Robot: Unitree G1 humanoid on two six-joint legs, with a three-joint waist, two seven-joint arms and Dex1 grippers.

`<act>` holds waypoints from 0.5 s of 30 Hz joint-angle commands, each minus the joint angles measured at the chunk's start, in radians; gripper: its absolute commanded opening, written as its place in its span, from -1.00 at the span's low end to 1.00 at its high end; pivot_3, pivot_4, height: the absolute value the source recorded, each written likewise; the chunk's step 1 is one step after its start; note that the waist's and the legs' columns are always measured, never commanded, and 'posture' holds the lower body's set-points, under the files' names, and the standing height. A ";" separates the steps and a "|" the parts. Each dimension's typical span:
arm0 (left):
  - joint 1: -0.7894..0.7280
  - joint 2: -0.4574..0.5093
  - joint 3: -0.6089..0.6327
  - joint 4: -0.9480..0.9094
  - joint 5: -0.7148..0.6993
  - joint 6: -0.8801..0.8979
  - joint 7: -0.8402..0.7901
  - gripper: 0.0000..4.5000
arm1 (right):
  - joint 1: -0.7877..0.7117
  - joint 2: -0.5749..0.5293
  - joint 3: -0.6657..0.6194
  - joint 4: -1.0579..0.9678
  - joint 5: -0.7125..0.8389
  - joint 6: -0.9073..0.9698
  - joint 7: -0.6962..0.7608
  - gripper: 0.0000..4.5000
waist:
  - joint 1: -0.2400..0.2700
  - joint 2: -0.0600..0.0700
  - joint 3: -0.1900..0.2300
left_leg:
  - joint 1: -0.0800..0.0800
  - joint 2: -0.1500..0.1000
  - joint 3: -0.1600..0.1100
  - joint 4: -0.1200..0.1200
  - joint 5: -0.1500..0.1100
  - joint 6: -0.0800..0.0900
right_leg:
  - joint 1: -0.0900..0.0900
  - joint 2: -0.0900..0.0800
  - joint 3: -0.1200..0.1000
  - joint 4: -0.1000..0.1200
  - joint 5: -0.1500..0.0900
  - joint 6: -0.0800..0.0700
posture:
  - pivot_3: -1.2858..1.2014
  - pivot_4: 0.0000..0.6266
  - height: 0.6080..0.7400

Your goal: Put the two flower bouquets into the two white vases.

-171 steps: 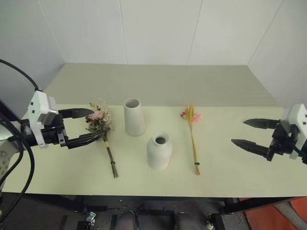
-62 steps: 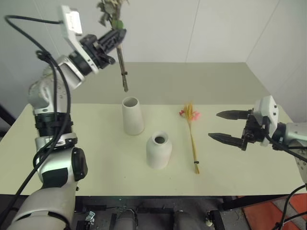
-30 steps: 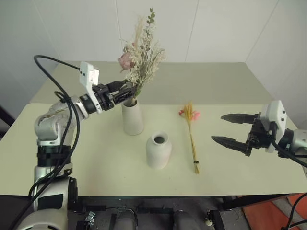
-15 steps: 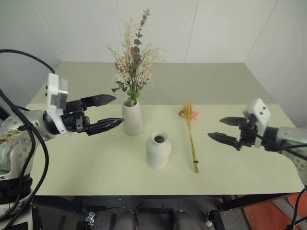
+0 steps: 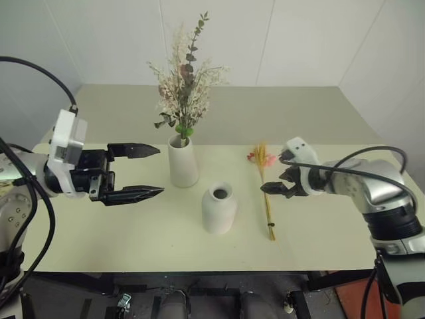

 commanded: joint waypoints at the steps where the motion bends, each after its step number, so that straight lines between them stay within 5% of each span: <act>1: 0.012 0.019 0.034 -0.040 -0.015 -0.021 0.004 0.98 | -0.014 0.029 0.073 0.079 -0.098 -0.064 -0.030 1.00 | 0.003 0.000 0.000 | 0.000 0.000 0.000 0.000 0.000 0.000 | 0.000 0.000 0.000 0.000 0.000 0.000 | 0.03 -0.52 1.00; 4: 0.033 0.023 0.051 -0.057 -0.021 -0.018 0.017 0.98 | -0.025 0.064 0.102 0.149 -0.161 -0.129 -0.045 1.00 | 0.000 -0.002 -0.001 | 0.001 0.000 0.000 0.000 0.000 0.000 | 0.000 0.000 0.000 0.000 0.000 0.000 | 0.03 -0.52 1.00; 7: 0.047 0.030 0.069 -0.069 -0.029 -0.011 0.027 1.00 | -0.035 0.082 0.100 0.178 -0.196 -0.178 -0.034 0.76 | -0.003 -0.002 -0.001 | 0.003 0.000 0.000 0.000 0.000 0.000 | 0.002 0.000 0.000 0.001 0.000 0.000 | 0.03 -0.52 1.00; 15: 0.065 0.040 0.074 -0.074 -0.041 -0.014 0.039 1.00 | -0.026 0.088 0.064 0.159 -0.254 -0.220 -0.036 -0.36 | 0.000 -0.002 -0.001 | 0.001 0.001 0.000 0.000 0.000 0.000 | 0.000 0.001 0.000 0.001 0.000 0.000 | 0.03 -0.52 1.00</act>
